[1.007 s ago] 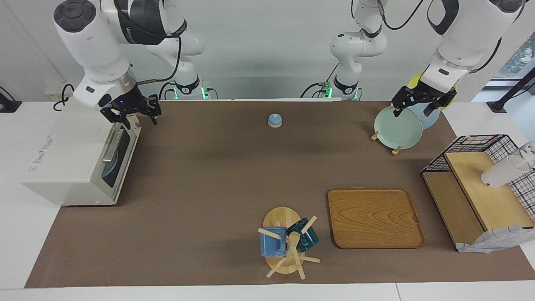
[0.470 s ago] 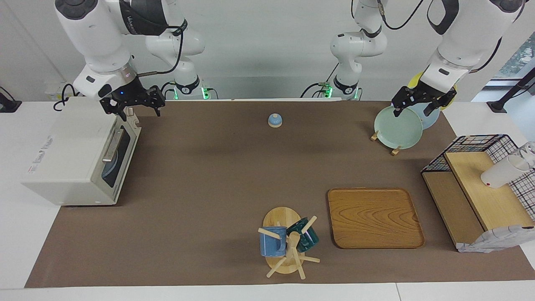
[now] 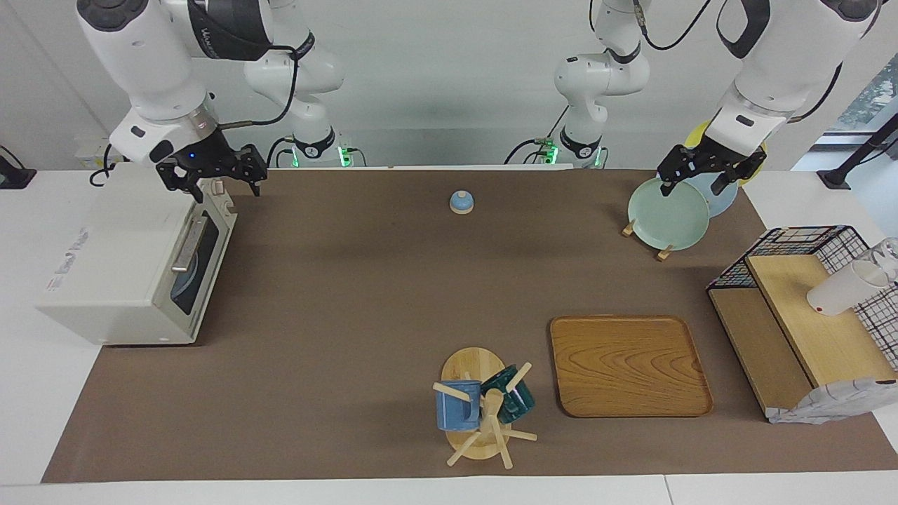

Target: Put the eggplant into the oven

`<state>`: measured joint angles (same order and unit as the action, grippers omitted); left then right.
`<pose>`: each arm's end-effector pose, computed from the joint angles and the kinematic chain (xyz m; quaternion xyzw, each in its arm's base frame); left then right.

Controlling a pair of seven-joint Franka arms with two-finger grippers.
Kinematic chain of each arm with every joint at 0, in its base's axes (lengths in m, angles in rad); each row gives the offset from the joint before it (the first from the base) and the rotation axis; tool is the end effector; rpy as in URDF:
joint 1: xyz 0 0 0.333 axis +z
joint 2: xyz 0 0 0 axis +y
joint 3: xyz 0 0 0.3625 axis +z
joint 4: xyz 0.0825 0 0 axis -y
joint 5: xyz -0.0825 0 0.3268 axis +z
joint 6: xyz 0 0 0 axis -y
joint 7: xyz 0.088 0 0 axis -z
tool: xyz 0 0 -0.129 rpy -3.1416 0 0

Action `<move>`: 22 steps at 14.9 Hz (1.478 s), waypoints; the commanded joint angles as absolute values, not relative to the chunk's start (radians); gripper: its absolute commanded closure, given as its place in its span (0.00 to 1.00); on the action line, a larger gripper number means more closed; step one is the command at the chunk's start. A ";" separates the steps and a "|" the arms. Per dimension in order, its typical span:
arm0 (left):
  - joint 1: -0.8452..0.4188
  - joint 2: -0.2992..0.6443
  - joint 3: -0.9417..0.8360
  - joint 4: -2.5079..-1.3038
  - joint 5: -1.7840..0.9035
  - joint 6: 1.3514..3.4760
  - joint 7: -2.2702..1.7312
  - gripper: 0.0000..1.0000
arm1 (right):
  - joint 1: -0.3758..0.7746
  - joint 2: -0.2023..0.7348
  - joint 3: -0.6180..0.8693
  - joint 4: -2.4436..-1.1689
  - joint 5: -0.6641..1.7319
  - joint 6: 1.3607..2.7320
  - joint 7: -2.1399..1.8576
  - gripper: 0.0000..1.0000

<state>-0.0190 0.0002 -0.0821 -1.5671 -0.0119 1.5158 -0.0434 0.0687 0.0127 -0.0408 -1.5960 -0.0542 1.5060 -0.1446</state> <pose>0.4877 -0.0511 0.6458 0.9992 -0.0290 -0.0261 0.0041 0.4911 0.0066 0.6273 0.9946 0.0856 -0.0528 0.0243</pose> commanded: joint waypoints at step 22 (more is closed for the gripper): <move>-0.006 -0.029 -0.094 -1.597 0.005 1.514 -0.054 0.00 | 0.060 0.015 -0.037 -1.580 -0.012 1.532 -0.103 0.00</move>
